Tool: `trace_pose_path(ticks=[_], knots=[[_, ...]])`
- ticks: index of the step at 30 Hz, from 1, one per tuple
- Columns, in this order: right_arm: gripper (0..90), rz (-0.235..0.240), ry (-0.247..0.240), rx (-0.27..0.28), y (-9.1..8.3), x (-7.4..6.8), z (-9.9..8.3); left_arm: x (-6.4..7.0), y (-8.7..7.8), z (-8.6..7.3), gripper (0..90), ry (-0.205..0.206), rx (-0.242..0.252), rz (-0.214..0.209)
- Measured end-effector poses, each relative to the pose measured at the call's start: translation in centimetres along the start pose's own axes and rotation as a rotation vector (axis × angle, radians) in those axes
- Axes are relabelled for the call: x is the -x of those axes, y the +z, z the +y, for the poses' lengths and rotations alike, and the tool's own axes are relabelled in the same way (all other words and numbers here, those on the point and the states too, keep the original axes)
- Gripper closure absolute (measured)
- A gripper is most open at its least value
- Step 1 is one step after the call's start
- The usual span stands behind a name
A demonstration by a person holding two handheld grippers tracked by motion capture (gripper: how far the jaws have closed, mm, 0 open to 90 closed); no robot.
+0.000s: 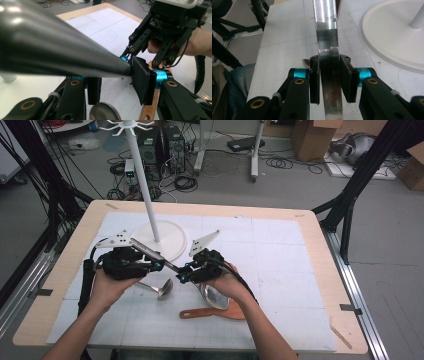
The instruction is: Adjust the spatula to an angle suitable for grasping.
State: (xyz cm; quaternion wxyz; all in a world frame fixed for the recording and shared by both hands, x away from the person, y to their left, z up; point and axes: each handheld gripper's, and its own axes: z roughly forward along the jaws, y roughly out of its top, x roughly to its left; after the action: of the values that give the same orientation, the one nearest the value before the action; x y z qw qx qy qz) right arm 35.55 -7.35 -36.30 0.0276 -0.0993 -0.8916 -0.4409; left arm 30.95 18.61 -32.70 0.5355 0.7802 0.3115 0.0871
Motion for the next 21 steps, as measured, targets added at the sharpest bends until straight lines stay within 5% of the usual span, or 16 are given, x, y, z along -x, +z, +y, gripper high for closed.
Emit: trace_pose_path(ticks=[11, 21], knots=[[74.6, -0.102, -0.049, 0.015, -1.0, -1.5, 0.8, 0.8, -0.1, 1.7, 61.6, -0.007, 0.043, -0.007], [74.6, -0.149, -0.037, 0.045, -1.4, -2.5, 1.6, 1.2, -0.1, 2.1, 64.5, -0.015, 0.051, -0.032]])
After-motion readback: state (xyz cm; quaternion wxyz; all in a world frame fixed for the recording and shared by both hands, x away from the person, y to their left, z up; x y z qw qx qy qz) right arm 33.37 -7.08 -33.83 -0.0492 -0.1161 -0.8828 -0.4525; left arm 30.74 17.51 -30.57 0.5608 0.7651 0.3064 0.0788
